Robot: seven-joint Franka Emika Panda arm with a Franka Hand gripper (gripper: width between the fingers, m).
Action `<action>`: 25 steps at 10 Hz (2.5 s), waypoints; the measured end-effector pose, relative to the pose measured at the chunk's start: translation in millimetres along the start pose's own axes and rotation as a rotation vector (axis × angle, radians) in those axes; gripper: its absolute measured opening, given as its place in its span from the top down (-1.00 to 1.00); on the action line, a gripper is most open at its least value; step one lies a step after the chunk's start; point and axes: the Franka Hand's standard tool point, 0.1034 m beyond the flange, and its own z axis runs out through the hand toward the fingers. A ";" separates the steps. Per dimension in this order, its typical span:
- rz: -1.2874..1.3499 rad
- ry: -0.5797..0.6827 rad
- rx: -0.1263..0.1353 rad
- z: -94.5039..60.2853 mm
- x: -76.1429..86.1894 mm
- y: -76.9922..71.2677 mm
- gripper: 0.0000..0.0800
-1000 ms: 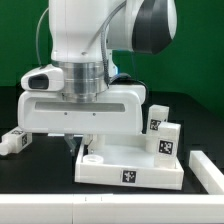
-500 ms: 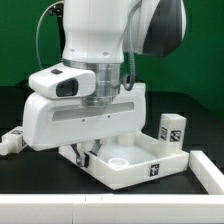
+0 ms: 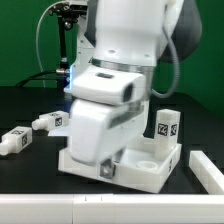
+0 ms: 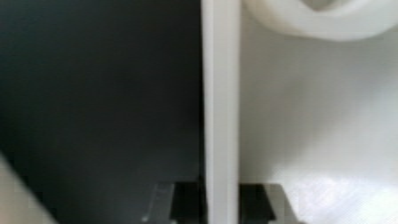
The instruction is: Assemble square table
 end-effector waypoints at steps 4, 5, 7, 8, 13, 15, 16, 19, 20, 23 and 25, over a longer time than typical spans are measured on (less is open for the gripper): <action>-0.147 -0.008 -0.010 0.6 -7.1 2.1 0.86; -0.168 -0.002 -0.027 -4.6 4.6 5.1 0.86; -0.203 0.028 -0.058 -19.2 37.0 23.1 0.86; -0.181 0.039 -0.068 -22.7 46.2 26.6 0.86; -0.156 0.039 -0.066 -20.3 45.5 26.2 0.86; -0.228 0.043 -0.097 -17.7 61.0 22.3 0.86; -0.255 0.040 -0.113 -18.1 67.7 20.8 0.86; -0.291 0.033 -0.114 -13.9 64.6 19.6 0.86; -0.296 0.034 -0.119 -16.7 71.8 20.1 0.86; -0.303 0.025 -0.112 -13.1 74.6 21.6 0.86; -0.299 0.023 -0.111 -12.8 72.3 22.7 0.86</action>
Offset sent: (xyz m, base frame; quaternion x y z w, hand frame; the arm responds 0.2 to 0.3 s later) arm 0.0000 0.0000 0.0000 0.0000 0.0000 -0.0650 0.9979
